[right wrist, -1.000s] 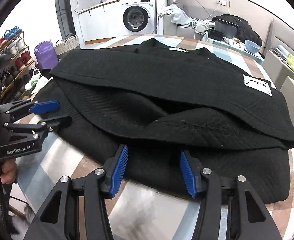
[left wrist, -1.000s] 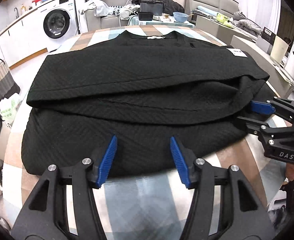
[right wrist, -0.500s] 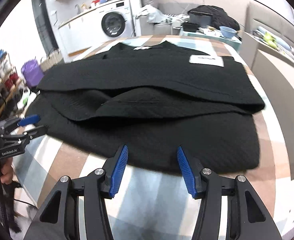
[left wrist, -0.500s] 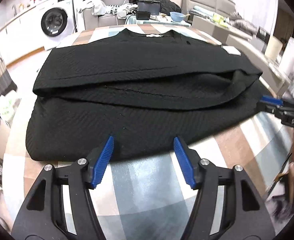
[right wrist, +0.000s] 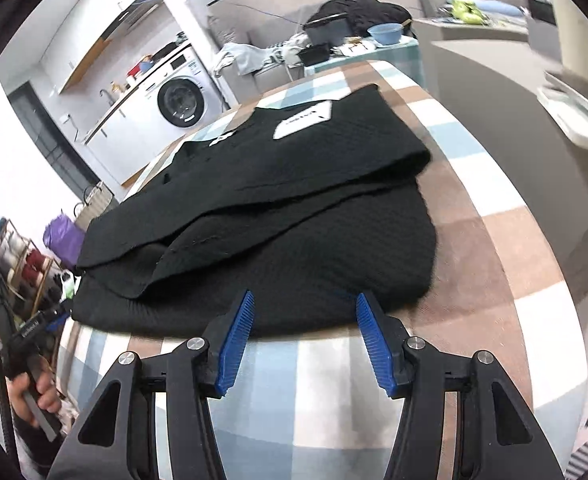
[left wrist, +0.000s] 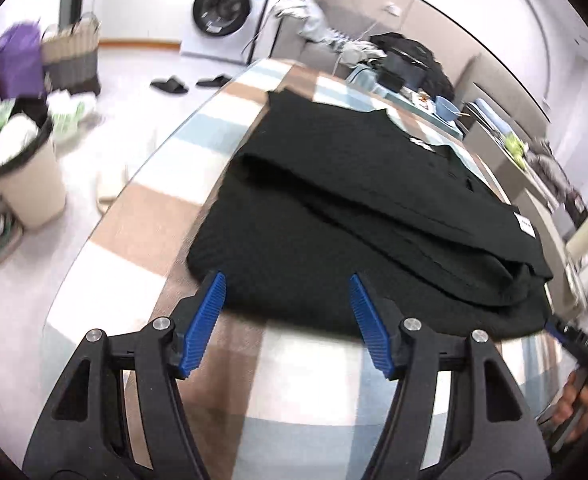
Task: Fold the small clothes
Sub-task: 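Lower both tools toward the folded edge of the sweater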
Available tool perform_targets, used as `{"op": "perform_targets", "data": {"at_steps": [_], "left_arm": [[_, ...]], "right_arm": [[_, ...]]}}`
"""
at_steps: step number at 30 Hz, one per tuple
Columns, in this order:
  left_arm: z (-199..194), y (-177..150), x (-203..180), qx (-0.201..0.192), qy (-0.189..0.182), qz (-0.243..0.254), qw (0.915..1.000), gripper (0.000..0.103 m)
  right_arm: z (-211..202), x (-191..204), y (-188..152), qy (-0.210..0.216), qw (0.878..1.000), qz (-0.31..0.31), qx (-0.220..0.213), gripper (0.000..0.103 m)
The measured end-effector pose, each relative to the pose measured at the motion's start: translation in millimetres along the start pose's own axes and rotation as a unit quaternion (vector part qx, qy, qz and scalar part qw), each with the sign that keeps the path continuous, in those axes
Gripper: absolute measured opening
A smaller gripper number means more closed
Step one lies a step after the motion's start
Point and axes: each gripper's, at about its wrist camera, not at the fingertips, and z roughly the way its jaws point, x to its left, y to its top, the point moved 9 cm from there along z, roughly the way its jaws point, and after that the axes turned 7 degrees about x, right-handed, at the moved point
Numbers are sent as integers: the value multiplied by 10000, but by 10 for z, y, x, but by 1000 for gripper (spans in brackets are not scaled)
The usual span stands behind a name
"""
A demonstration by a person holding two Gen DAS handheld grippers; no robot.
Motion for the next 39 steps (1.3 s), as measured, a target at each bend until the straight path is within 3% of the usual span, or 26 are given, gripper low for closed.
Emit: {"op": "perform_targets", "data": {"at_steps": [8,21,25,27,35,39], "left_arm": [[58,-66,150,181,-62,-150,9997,62],[365,142,-97,-133,86,-131,9998,63],[472,250,-127,-87,278,-136,9995,42],[502,284,-125,-68,314,-169,9993,37],[547,318,-133,-35,308,-89,9995,37],[579,359,-145,-12,326,-55,9995,38]], "right_arm": [[-117,-173,-50,254,9987,429,55,55],[-18,-225,73,587,9954,752,-106,58],[23,-222,150,422,9957,813,-149,58],[22,-234,162,312,9956,866,-162,57],[-136,-465,120,-546,9959,656,-300,63],[-51,-475,228,-447,9972,542,-245,65]]}}
